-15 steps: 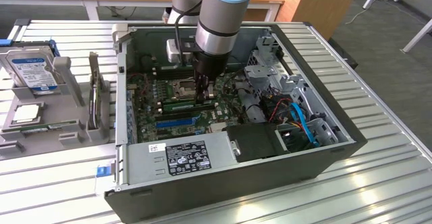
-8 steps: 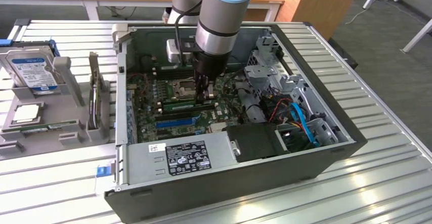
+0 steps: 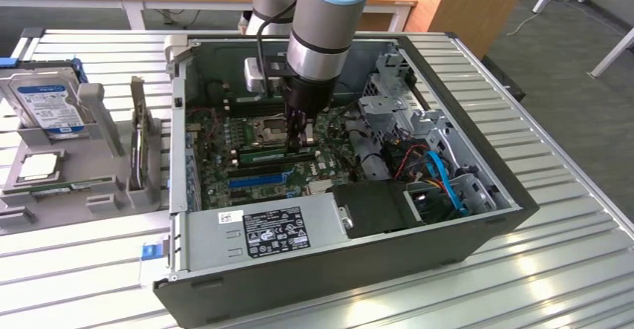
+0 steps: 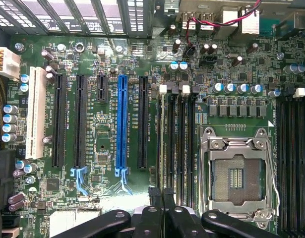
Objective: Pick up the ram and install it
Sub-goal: 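Press down the ram until it locks into place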
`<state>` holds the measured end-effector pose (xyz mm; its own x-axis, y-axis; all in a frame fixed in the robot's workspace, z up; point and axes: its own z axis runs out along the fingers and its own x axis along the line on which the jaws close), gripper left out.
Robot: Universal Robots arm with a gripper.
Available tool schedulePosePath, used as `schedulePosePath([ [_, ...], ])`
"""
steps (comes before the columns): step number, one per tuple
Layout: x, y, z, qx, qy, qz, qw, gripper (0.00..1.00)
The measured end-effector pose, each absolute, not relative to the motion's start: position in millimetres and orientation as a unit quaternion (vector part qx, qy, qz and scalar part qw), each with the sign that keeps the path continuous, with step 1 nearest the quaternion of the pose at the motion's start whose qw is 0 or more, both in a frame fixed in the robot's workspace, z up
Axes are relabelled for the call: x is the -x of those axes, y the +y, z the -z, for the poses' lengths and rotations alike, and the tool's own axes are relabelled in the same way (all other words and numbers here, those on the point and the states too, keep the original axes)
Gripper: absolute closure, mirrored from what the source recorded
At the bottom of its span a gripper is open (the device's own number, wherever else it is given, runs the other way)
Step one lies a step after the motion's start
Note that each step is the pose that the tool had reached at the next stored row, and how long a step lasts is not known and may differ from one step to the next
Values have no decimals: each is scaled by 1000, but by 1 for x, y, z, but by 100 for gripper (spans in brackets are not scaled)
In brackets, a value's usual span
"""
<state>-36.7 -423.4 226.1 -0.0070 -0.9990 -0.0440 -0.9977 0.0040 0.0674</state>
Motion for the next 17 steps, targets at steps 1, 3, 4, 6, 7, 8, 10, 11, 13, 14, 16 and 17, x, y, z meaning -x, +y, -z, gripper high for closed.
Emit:
schedulePosePath([
  [1,37,-423,-226,-705,-708,39,8,88],
  [3,37,-423,-226,-705,-708,39,8,88],
  [4,37,-423,-226,-705,-708,39,8,88],
  [6,37,-423,-226,-705,-708,39,8,88],
  [7,37,-423,-226,-705,-708,39,8,88],
  [8,37,-423,-226,-705,-708,39,8,88],
  [10,37,-423,-226,-705,-708,39,8,88],
  [11,37,-423,-226,-705,-708,39,8,88],
  [13,37,-423,-226,-705,-708,39,8,88],
  [14,37,-423,-226,-705,-708,39,8,88],
  [16,37,-423,-226,-705,-708,39,8,88],
  [17,37,-423,-226,-705,-708,39,8,88],
])
